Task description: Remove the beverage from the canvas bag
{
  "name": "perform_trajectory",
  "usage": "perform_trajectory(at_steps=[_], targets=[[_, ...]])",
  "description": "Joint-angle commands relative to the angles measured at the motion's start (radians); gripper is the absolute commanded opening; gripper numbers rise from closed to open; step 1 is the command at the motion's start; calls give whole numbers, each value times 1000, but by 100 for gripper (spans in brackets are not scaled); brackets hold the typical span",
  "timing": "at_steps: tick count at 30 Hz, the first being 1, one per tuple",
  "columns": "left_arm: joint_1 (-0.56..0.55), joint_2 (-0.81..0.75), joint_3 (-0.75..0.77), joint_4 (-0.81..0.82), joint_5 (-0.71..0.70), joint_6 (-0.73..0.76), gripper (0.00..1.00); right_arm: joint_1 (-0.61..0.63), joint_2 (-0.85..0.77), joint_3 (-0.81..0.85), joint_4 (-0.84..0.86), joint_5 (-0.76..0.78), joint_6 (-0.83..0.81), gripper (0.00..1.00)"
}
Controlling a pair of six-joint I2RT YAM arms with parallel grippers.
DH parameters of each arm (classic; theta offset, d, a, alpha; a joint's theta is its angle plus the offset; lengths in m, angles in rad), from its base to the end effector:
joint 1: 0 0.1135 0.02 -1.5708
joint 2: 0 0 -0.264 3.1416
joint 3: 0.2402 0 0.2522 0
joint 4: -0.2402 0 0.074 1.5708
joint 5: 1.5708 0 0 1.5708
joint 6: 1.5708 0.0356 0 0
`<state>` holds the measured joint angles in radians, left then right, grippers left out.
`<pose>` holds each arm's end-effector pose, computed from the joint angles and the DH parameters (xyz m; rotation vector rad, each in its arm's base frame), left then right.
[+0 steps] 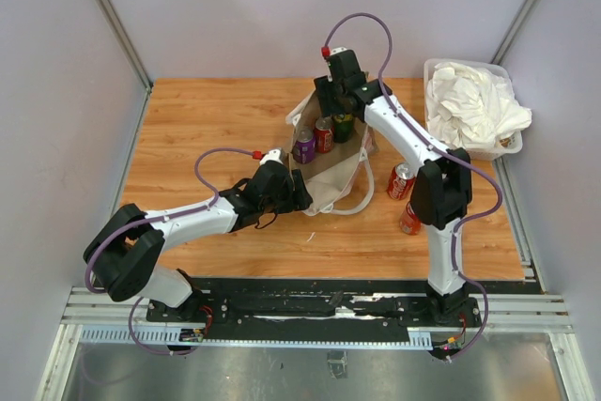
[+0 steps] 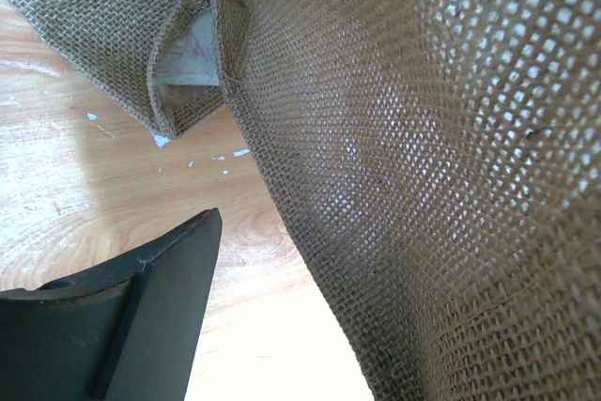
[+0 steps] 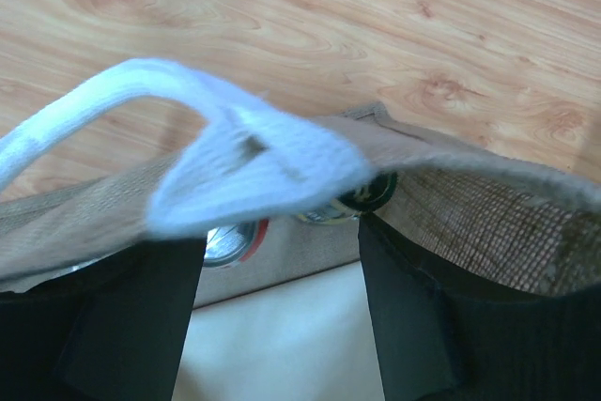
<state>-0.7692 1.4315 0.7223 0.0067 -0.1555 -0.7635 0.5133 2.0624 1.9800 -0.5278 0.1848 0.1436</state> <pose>0.2134 -0.1989 0.1904 -0.0779 2.3420 -0.6216 0.4240 0.2315 0.3234 -0.2961 2.1541 0.1745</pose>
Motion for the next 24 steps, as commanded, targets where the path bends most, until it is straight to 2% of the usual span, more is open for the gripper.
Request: perform_trajectory(at_steps=[1,8,15,24], targets=[[-5,25,10,-33,-11,28,77,-37,32,50,31,63,5,67],[-5,27,1,-33,-8,27,77,-43,24,10,97,113,13,68],[-5,25,-10,-31,-7,24,77,-61,72,52,110,106,12,68],[-6,39,-9,-27,-3,23,77,-70,107,48,124,105,0,62]])
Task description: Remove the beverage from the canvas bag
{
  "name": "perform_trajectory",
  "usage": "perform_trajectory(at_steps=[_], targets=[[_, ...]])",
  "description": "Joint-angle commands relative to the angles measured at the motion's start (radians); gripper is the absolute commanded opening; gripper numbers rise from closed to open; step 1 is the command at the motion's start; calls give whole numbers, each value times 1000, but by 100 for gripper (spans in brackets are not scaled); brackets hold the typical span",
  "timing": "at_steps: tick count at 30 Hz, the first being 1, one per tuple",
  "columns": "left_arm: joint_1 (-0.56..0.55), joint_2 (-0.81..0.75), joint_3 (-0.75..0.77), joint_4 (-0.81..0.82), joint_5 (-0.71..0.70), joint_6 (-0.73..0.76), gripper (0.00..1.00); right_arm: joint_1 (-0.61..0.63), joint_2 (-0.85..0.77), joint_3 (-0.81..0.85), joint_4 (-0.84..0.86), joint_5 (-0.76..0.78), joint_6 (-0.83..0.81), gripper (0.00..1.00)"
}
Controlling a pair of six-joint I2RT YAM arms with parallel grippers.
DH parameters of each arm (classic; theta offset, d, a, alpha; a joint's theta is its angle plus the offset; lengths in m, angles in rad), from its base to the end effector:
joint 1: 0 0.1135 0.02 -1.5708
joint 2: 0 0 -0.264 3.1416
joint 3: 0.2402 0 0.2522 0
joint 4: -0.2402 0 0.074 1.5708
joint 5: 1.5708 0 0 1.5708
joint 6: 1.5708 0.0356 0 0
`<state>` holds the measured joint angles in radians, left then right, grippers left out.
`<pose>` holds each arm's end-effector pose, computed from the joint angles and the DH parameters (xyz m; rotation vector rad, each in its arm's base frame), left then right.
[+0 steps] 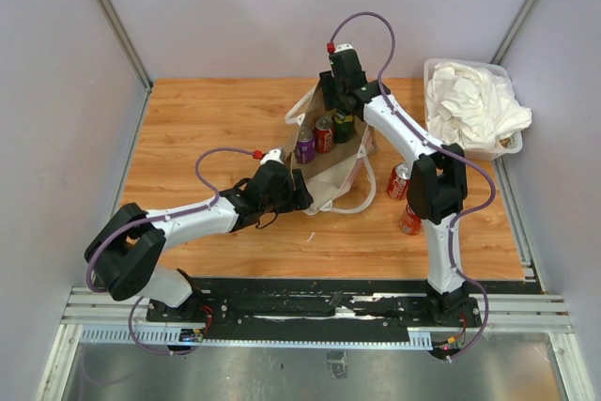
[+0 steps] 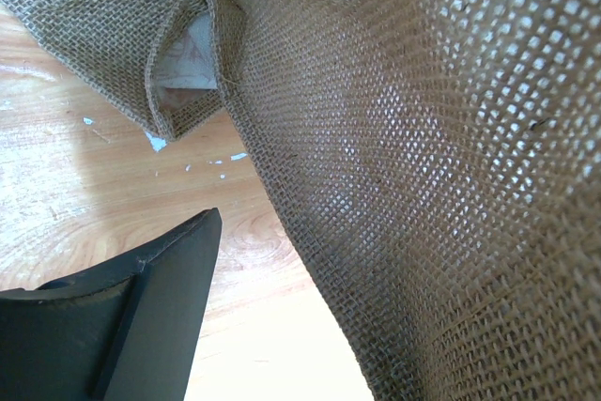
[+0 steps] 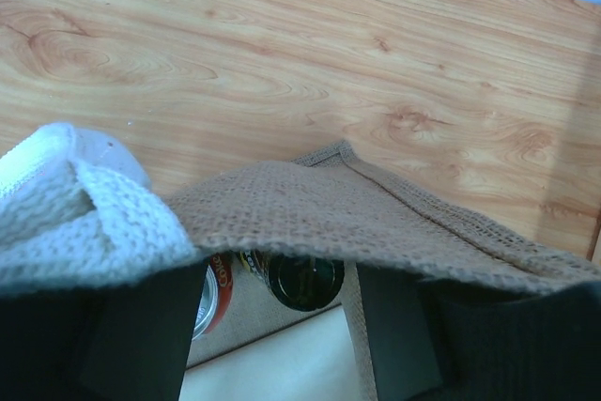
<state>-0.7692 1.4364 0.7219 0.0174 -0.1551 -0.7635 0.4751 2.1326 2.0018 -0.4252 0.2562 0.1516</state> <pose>0.2141 -0.1996 0.1898 -0.0781 2.3373 -0.6260 0.4518 0.2223 0.3072 -0.1900 2.0997 0.1027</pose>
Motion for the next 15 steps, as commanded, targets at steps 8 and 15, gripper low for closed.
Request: perform_trajectory(at_steps=[8,15], targets=[[-5,41,-9,-31,5,18,77,-38,32,-18,43,28,-7,55],[-5,42,-23,-26,17,11,77,-42,38,-24,39,9,-29,39]])
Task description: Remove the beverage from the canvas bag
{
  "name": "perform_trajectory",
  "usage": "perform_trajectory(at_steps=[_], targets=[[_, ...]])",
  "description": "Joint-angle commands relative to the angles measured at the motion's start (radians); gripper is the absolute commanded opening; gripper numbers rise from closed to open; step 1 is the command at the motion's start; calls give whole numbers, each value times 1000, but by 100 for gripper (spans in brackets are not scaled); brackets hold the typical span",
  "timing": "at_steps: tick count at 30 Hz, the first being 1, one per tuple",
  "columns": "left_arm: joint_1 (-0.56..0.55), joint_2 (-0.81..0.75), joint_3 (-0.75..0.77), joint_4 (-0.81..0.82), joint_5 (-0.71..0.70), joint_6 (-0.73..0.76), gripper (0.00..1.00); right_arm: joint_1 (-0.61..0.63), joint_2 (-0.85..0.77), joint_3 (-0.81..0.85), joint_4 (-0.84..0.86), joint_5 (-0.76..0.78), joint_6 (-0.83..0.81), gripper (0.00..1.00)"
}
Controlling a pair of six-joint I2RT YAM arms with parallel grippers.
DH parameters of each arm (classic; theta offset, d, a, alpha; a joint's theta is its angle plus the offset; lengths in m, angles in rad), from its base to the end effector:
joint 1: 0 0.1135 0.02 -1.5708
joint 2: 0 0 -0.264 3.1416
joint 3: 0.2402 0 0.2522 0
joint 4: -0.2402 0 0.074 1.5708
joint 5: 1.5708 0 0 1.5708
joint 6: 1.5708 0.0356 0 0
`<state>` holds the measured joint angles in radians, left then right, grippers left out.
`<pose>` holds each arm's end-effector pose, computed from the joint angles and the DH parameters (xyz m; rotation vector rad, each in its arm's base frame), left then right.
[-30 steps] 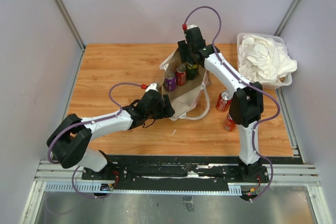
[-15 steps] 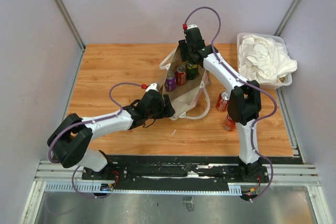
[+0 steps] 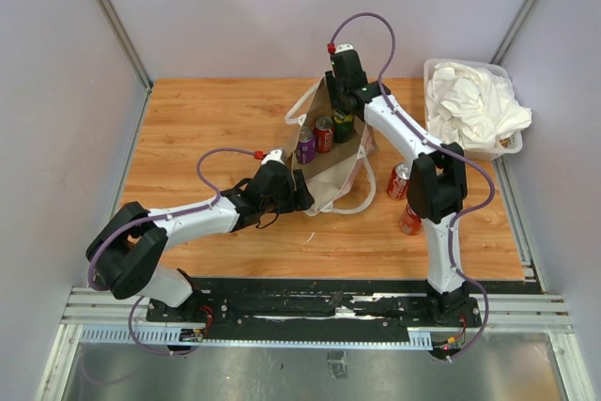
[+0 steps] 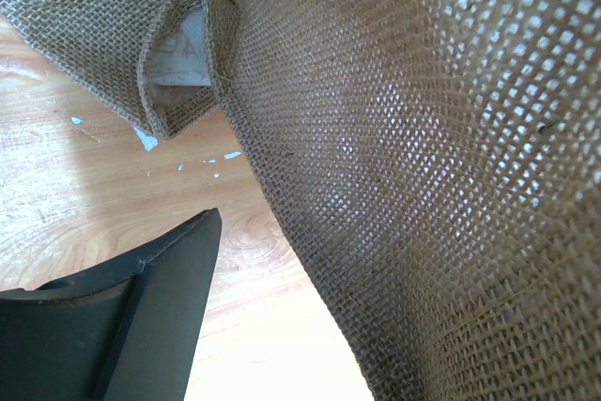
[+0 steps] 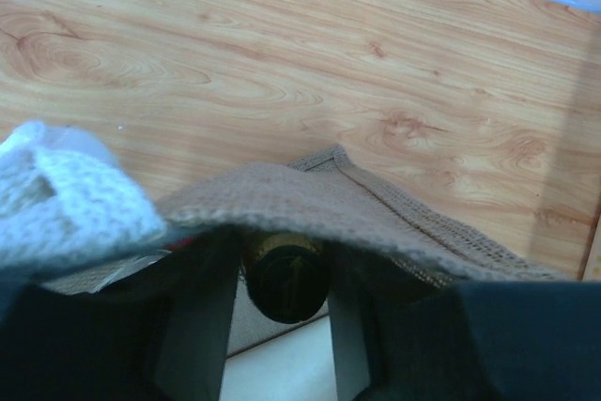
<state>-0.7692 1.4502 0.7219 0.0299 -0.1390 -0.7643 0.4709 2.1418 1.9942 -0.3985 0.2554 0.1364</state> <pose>0.2151 -0.2014 0.1871 -0.0703 2.3454 -0.6409 0.4554 0.2218 0.3026 -0.1994 2.0892 0.0955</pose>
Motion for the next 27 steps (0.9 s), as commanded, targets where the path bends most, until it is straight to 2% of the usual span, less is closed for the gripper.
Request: perform_trajectory(at_steps=[1,4,6,7,16,27], targets=[[-5,28,-24,-38,1,11,77,-39,28,-19,11,5,-15,35],[-6,26,-24,-39,1,10,77,-40,22,-35,10,-7,-22,26],[-5,25,-24,-38,0,10,77,-41,18,-45,11,-5,-30,2],[-5,25,-24,-39,0,10,77,-41,12,-51,15,-7,-33,1],[-5,26,-18,-37,-6,14,77,-41,-28,-11,37,-48,-125,1],[-5,28,-4,-38,-11,22,77,-34,-195,6,107,-108,-244,1]])
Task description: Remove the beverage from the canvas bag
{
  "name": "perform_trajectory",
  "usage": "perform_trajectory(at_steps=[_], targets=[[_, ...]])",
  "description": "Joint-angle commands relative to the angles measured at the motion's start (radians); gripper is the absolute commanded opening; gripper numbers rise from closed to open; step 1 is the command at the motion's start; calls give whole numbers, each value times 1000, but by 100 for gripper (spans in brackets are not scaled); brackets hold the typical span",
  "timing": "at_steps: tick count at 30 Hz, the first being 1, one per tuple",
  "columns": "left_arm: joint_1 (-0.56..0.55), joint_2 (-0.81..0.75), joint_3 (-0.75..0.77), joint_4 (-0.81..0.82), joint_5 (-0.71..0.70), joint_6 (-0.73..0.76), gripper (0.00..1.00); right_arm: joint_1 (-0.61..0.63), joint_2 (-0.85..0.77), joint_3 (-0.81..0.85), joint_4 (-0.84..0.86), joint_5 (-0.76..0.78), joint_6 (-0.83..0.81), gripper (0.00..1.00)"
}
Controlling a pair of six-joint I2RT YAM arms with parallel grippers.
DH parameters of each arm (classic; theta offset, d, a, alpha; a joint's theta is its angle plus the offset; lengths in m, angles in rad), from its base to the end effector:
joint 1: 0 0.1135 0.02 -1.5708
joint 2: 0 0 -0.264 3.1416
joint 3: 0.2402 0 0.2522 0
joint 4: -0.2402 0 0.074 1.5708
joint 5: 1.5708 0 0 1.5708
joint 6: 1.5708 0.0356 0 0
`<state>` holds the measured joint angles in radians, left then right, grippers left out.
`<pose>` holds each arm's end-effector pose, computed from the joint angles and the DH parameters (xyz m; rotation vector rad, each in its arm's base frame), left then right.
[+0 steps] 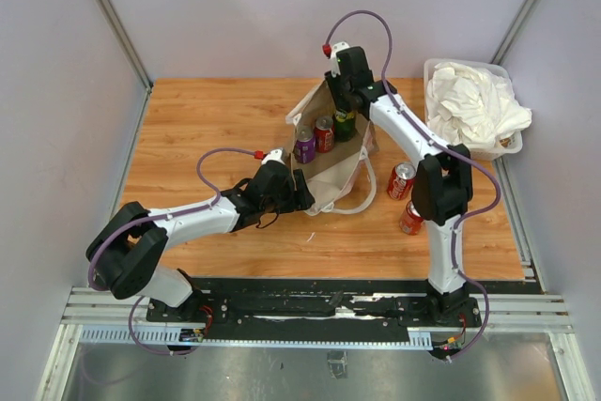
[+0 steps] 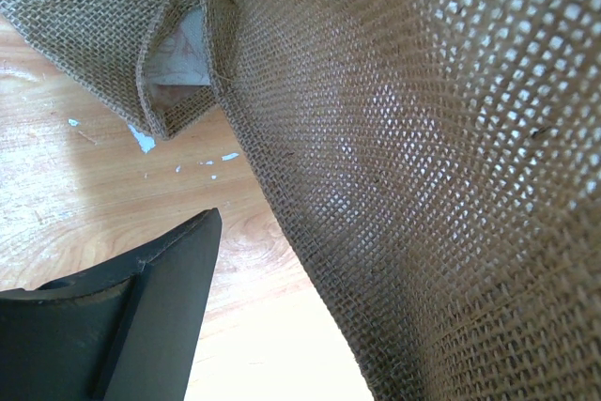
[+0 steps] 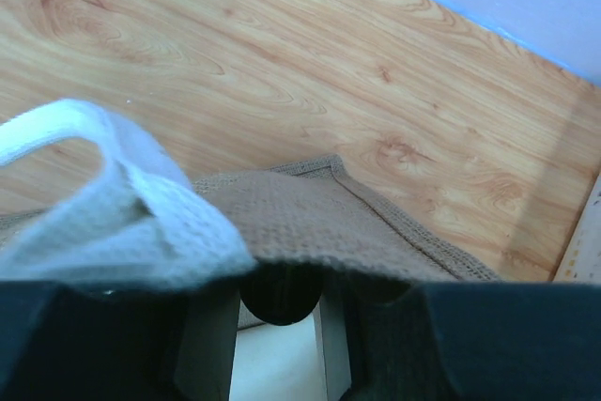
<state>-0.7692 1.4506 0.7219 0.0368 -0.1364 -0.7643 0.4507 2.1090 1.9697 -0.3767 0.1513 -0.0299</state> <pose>0.2154 -0.2018 0.1875 -0.0694 2.3406 -0.6482 0.4535 0.2135 0.3117 -0.4058 2.0419 0.0988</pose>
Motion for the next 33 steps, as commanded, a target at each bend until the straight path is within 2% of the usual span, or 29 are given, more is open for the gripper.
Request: perform_trajectory(at_steps=[1,9,15,20,26,33], targets=[[-5,28,-3,-44,-13,22,77,-12,-180,33,81,-13,-76,1],[-5,29,11,-43,-9,25,77,43,-344,59,42,-51,-73,1],[-5,19,15,-43,-9,23,77,114,-511,13,-22,-31,-71,1],[-5,9,8,-44,-19,23,77,191,-718,-170,-51,67,-63,1],[-5,12,13,-43,-19,25,77,207,-994,-410,-151,163,31,1],[-5,33,20,-40,-5,21,77,209,-1181,-623,-283,233,117,1]])
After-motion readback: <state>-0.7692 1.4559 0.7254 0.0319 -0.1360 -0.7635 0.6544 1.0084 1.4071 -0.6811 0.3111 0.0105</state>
